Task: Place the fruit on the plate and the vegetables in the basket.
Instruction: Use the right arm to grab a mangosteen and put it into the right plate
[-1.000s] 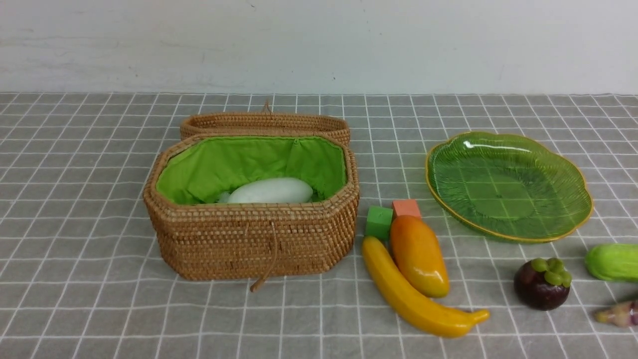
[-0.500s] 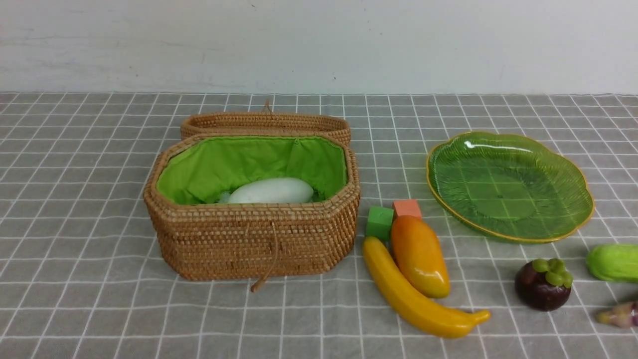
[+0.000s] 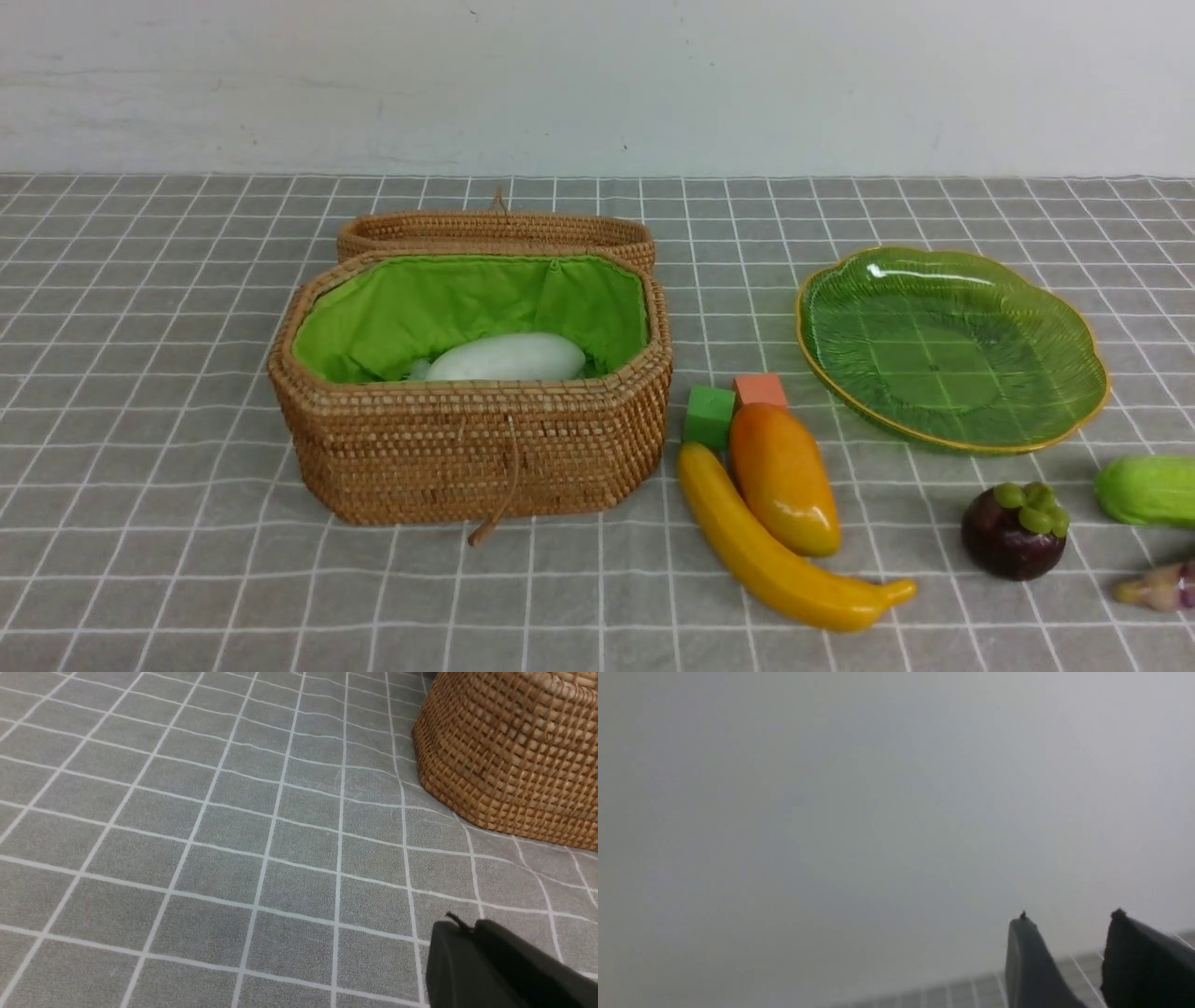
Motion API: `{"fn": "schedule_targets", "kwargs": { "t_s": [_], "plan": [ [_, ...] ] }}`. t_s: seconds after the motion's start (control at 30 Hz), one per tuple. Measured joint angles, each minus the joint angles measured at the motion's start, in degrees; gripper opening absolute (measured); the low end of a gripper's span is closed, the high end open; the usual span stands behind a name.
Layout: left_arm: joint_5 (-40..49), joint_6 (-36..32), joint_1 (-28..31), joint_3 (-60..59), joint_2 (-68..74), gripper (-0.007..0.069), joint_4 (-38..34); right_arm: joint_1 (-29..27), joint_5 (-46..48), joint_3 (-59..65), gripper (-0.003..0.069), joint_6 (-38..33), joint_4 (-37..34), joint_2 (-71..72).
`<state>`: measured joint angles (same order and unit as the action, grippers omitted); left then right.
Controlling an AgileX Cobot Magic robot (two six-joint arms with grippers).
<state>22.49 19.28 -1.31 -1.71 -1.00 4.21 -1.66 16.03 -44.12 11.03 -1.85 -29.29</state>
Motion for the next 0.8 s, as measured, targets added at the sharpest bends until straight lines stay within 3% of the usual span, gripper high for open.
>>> {"fn": "schedule_targets", "kwargs": {
  "t_s": [0.13, 0.37, 0.5, 0.57, 0.6, 0.67, 0.8],
  "plan": [
    [0.0, 0.0, 0.0, 0.0, 0.0, 0.0048, 0.06, 0.0, 6.71, -2.98, 0.0242, -3.05, 2.89, -11.02],
    [-0.06, 0.0, 0.0, 0.0, 0.0, 0.0057, 0.06, 2.51, 15.01, -3.02, 0.0251, -6.98, -3.39, -31.23],
    [-0.06, 0.0, 0.0, 0.0, 0.0, 0.006, 0.1, 8.08, 18.46, -4.36, 0.0368, -11.03, -4.0, -41.46],
    [-0.06, 0.0, 0.0, 0.0, 0.0, 0.006, 0.1, 9.13, 19.95, -6.06, 0.0491, -10.26, -4.14, -46.48],
    [-0.06, 0.0, 0.0, 0.0, 0.0, 0.006, 0.1, 9.13, 20.04, -6.06, 0.0503, -10.1, -4.08, -46.94],
    [-0.06, 0.0, 0.0, 0.0, 0.0, 0.006, 0.1, 8.63, 20.25, -7.68, 0.063, -6.98, -3.68, -52.3],
    [-0.06, 0.0, 0.06, 0.0, 0.0, 0.0062, 0.1, 6.54, 18.38, -8.98, 0.0672, -1.82, -3.68, -61.06]
  ]
}}
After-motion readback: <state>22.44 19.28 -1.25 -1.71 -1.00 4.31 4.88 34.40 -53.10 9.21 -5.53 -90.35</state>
